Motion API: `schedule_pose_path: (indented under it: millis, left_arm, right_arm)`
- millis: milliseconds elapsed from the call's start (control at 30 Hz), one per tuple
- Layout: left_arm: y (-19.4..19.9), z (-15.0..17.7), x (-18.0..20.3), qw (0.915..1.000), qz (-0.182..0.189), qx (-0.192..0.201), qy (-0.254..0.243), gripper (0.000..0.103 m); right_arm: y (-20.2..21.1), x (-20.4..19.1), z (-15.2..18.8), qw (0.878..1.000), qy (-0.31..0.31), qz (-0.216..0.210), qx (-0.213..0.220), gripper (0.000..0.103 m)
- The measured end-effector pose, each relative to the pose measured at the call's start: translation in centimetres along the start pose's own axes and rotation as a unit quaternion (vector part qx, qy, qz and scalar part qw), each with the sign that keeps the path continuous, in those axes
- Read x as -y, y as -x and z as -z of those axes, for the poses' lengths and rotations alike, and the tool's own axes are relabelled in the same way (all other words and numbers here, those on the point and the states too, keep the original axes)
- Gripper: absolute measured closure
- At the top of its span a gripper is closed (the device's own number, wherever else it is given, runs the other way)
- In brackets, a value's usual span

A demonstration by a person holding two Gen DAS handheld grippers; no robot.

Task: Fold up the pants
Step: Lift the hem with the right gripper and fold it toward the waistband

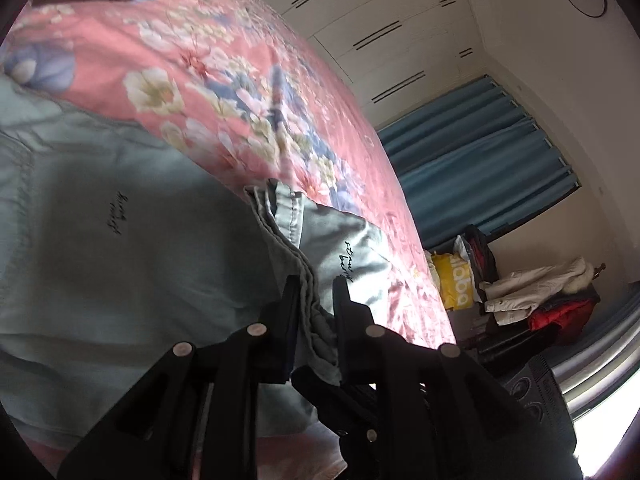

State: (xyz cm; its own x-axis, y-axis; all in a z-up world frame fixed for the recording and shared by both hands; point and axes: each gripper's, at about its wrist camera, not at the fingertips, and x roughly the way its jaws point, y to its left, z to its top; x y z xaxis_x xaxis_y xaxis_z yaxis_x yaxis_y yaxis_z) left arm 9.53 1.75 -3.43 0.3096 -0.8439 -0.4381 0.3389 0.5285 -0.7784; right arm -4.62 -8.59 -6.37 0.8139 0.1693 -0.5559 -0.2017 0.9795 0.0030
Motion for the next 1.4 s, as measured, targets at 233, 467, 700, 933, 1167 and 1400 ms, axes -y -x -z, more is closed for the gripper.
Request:
schedule_pose_path:
  millis: [233, 467, 700, 933, 1167, 1400]
  left_arm:
    - [2.6, 0.4, -4.7, 0.9938, -0.107, 0.027, 0.012, 0.082]
    - [6.0, 0.3, -7.7, 0.9825, -0.174, 0.055, 0.036, 0.060]
    - [4.2, 0.4, -2.9, 0.9895, -0.140, 0.032, -0.018, 0.059]
    - [-1.7, 1.5, 0.0, 0.9940, -0.097, -0.023, -0.045, 0.045]
    - [-2.7, 2.0, -1.9, 0.9803, -0.191, -0.013, -0.049, 0.048]
    - [-1.8, 2.4, -3.8, 0.9761, -0.211, -0.019, -0.047, 0.066]
  right_arm:
    - [-3.3, -3.9, -0.2, 0.999, 0.008, -0.050, -0.016, 0.096]
    - [-4.5, -4.5, 1.2, 0.991, 0.009, -0.105, -0.084, 0.075]
    - [1.8, 3.4, -0.3, 0.992, -0.079, -0.091, -0.042, 0.074]
    - [5.1, 7.0, 2.1, 0.984, -0.096, -0.130, -0.075, 0.074]
    - [3.9, 2.8, 4.2, 0.982, -0.087, -0.159, -0.062, 0.074]
    - [1.5, 3.1, 4.8, 0.992, -0.098, 0.058, -0.047, 0.074]
